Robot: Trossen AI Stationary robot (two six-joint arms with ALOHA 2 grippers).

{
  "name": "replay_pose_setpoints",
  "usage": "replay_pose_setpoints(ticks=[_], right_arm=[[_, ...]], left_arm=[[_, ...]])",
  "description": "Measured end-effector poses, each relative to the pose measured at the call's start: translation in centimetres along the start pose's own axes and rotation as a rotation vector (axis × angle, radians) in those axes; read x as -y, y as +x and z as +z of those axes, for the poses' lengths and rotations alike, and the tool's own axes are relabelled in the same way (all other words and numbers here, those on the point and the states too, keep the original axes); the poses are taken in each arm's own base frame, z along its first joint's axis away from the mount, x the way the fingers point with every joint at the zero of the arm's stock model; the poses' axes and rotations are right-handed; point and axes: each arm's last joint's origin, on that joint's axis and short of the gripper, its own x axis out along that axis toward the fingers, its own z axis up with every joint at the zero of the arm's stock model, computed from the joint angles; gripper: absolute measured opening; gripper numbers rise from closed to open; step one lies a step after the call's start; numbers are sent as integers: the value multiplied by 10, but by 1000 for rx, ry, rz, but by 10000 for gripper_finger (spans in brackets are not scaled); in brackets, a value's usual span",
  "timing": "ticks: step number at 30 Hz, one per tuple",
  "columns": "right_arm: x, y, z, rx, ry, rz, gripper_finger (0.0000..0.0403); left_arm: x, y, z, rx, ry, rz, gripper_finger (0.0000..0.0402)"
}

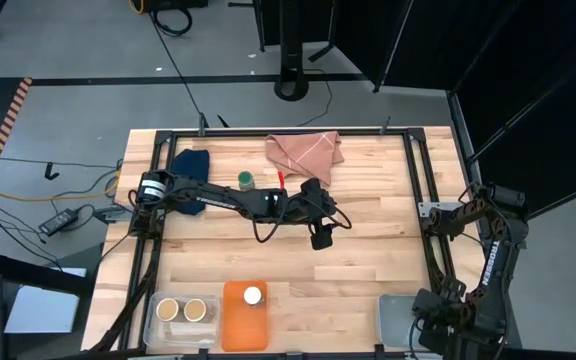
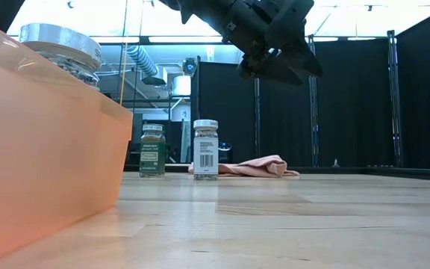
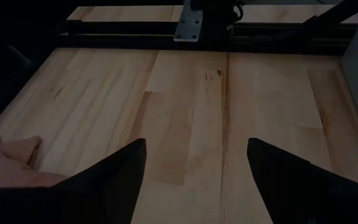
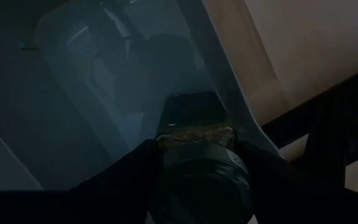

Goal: Sort spices by type
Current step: Put the bottom green seasoning bottle into the gray bin

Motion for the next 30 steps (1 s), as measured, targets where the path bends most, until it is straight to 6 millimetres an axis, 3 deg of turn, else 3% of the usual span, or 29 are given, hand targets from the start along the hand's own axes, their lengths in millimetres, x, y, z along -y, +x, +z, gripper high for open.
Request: replay_pose_setpoints(ticks=[30], right_arm=[[4, 0, 5, -63, 7, -67, 285]], left_arm=[[0, 0, 0, 0, 46, 1, 284]])
